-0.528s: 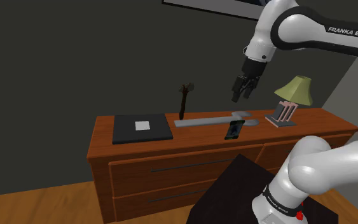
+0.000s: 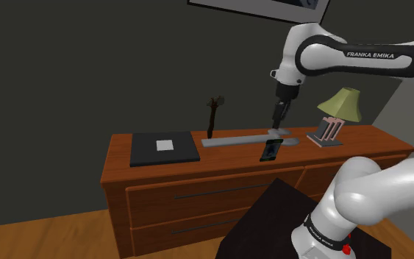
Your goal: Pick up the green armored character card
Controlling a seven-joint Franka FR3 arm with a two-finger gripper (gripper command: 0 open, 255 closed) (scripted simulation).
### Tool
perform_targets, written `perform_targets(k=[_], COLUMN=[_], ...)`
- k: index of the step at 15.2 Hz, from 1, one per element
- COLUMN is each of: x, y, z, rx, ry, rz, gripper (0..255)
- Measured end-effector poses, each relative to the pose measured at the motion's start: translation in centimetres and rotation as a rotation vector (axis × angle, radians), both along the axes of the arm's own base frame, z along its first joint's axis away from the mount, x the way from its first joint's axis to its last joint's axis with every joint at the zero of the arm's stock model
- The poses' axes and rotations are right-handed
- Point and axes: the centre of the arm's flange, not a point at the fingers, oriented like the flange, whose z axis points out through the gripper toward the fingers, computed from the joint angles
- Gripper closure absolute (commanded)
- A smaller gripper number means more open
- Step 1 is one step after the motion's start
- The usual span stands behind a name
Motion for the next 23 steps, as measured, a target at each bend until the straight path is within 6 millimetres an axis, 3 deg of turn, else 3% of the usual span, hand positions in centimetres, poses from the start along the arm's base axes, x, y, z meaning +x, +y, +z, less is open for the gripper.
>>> perform_targets(k=[16, 23], x=[8.0, 9.2], y=[-9.8, -10.8], z=[-14.9, -19.3], rx=[-0.187, -0.211], ry=[0.303, 0.342], rz=[0.748, 0.845], gripper=[0, 0])
